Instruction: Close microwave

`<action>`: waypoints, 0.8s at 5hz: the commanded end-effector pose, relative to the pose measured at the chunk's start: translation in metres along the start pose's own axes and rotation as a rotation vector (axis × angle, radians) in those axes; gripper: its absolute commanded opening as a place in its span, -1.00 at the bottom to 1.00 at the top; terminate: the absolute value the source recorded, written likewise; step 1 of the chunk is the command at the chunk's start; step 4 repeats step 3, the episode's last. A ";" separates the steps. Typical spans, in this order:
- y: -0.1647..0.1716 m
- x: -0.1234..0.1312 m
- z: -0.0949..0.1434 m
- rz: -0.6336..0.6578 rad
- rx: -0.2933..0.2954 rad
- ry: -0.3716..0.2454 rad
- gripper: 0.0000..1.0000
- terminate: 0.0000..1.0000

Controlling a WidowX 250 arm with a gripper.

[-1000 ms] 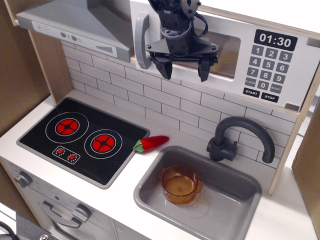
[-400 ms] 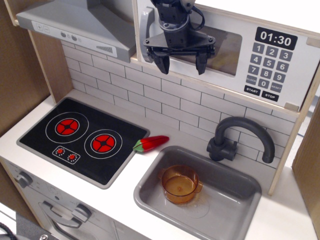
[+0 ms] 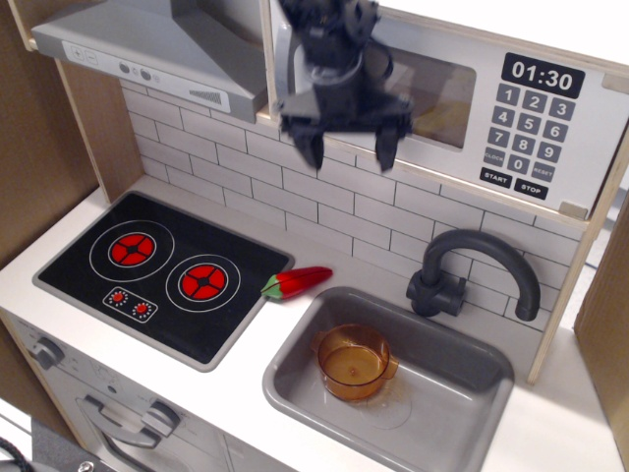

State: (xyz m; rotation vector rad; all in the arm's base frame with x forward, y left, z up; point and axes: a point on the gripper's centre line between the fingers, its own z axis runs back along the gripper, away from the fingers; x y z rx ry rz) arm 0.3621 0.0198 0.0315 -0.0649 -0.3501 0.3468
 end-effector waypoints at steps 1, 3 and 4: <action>-0.003 -0.045 0.064 -0.098 -0.034 -0.011 1.00 -1.00; -0.003 -0.045 0.064 -0.098 -0.034 -0.011 1.00 1.00; -0.003 -0.045 0.064 -0.098 -0.034 -0.011 1.00 1.00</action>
